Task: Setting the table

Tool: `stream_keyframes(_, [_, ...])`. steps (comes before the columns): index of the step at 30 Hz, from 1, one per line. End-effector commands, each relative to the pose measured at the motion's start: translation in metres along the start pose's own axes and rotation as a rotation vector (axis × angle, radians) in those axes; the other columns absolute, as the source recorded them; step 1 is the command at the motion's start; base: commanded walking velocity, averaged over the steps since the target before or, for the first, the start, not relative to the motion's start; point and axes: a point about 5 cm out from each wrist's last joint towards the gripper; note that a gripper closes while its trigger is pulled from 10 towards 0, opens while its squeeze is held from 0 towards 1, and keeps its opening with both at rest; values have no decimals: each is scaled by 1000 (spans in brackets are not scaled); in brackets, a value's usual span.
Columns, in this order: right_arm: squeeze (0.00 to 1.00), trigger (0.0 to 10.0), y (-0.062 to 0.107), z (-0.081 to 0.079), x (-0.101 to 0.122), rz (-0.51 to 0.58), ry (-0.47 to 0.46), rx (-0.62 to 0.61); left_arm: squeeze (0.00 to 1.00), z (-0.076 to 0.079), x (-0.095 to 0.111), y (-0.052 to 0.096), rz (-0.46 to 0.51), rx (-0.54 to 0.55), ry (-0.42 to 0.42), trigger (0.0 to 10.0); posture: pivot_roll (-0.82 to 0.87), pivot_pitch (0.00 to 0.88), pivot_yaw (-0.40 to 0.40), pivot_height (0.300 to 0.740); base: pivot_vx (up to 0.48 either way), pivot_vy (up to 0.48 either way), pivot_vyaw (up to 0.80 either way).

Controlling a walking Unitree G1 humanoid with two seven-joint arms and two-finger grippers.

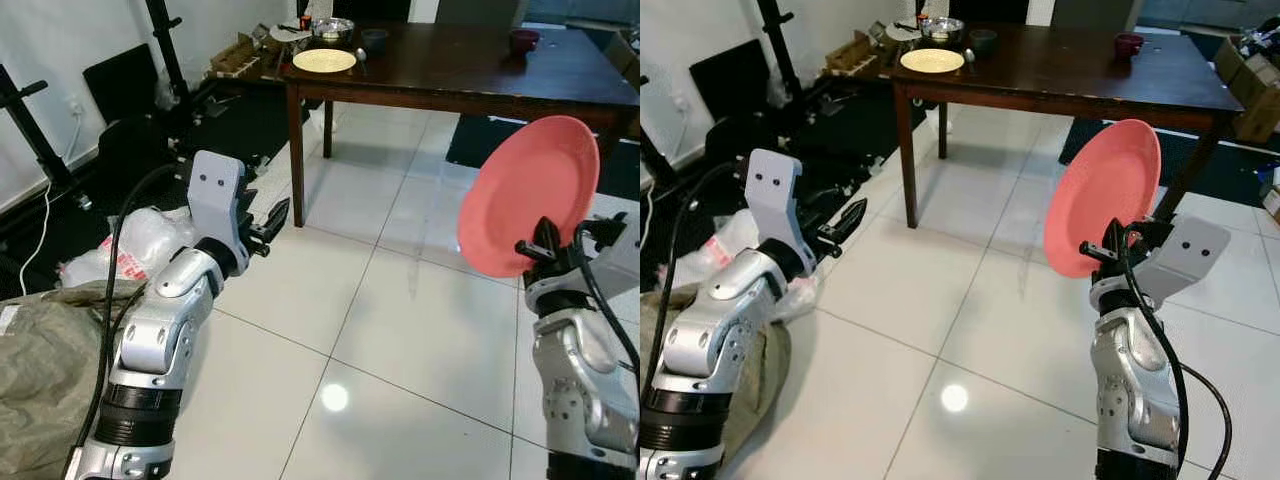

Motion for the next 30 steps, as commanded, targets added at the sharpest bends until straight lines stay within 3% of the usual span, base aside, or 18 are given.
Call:
stream_keyframes(1, [0, 10000, 0, -1, -1, 0, -8, 6, 0, -2, -2, 0, -9, 10, -7, 10000, -96, 42, 116, 740, 0, 0, 0])
stream_keyframes(14, [0, 10000, 1, -7, -3, -3, -6, 26, 0, 2, -1, -2, 13, 3, -42, 10000, -103, 37, 117, 740, 0, 0, -704])
stream_keyframes(26, [0, 10000, 4, -13, -8, -25, -14, 57, 0, 10, 0, -5, 37, -9, -52, 10000, -107, 35, 115, 740, 457, 0, 0])
stream_keyframes(30, [0, 10000, 4, -13, -8, -28, -14, 57, 0, 11, -1, -6, 40, -14, -51, 10000, -109, 34, 115, 740, 480, 0, -586])
Point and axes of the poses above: a point about 5 cm out from each wrist's last joint towards the gripper, its own y axis pointing back from the gripper into the wrist, its own x axis along the axis of the wrist's last joint, z = x × y, and after that the axes turned 5 degrees about -y, right-handed
